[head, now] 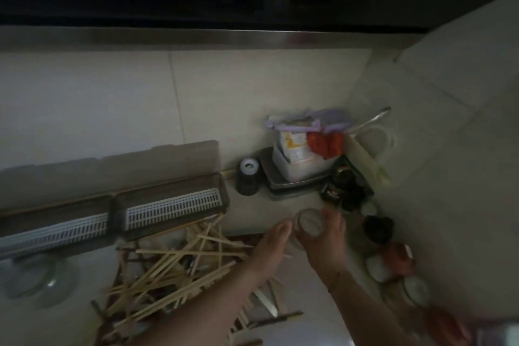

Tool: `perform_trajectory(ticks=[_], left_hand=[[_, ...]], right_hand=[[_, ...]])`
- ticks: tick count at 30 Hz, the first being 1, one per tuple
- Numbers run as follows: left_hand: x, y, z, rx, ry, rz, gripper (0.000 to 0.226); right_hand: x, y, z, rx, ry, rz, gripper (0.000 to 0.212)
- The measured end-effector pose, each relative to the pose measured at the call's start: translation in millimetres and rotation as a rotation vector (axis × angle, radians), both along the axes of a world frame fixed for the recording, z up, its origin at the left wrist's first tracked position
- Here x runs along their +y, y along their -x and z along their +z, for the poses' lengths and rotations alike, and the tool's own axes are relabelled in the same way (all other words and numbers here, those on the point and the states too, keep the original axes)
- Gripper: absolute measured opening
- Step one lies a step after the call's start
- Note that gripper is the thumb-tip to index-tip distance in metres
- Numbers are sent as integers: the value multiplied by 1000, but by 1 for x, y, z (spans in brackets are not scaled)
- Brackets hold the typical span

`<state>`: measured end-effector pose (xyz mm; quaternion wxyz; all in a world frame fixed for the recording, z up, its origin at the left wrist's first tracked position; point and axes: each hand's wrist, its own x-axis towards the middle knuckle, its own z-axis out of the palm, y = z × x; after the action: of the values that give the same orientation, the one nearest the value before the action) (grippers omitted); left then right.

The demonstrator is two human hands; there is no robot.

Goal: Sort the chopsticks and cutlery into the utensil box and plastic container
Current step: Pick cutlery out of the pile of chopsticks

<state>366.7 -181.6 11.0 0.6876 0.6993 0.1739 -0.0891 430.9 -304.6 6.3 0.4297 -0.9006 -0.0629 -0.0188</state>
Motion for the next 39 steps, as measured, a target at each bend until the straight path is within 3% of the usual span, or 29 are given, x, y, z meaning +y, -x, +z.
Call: perform_trajectory(ticks=[2, 5, 6, 9, 12, 13, 16, 19, 20, 22, 23, 25, 28, 32, 36, 39], left_hand=[[-6, -20, -4, 85, 71, -11, 106], [-19, -41, 0, 118, 156, 10, 44], [-21, -47, -3, 129, 155, 6, 39], [-24, -55, -10, 169, 172, 50, 65], [-27, -60, -4, 122, 157, 5, 71], [-28, -62, -2, 102, 144, -6, 67], [-33, -64, 7, 52, 105, -55, 28], [-32, -61, 4, -14, -24, -57, 26], [-31, -58, -2, -29, -132, -110, 38], [-28, -57, -18, 41, -567, -267, 95], [-27, -58, -27, 41, -785, -313, 110], [-24, -60, -36, -20, -981, -355, 109], [-20, -65, -40, -28, -1009, -371, 102], [-19, -76, -42, 21, -951, -353, 115], [-18, -81, -45, 15, -870, -337, 116], [-9, -70, -44, -7, -844, -306, 112]], right_hand=[[-8, -21, -7, 22, 13, 14, 72], [-12, -44, -14, 47, 13, 20, 73], [-12, -50, -15, 64, 7, 13, 72], [-11, -60, -18, 94, -6, 10, 66], [-11, -64, -23, 100, -31, 15, 66], [-10, -64, -23, 94, -31, 7, 66], [-10, -68, -26, 134, -61, -1, 71], [-17, -68, -44, 179, -111, -22, 81], [-19, -65, -44, 177, -96, -30, 81], [-21, -56, -41, 207, -40, -44, 68], [-23, -54, -43, 228, 1, -38, 59], [-26, -56, -46, 249, 98, -10, 47], [-23, -73, -47, 249, 148, 12, 36], [-18, -88, -39, 139, 366, 144, 35], [-15, -85, -39, 41, 342, 95, 29], [-18, -71, -46, 162, 335, 45, 24]])
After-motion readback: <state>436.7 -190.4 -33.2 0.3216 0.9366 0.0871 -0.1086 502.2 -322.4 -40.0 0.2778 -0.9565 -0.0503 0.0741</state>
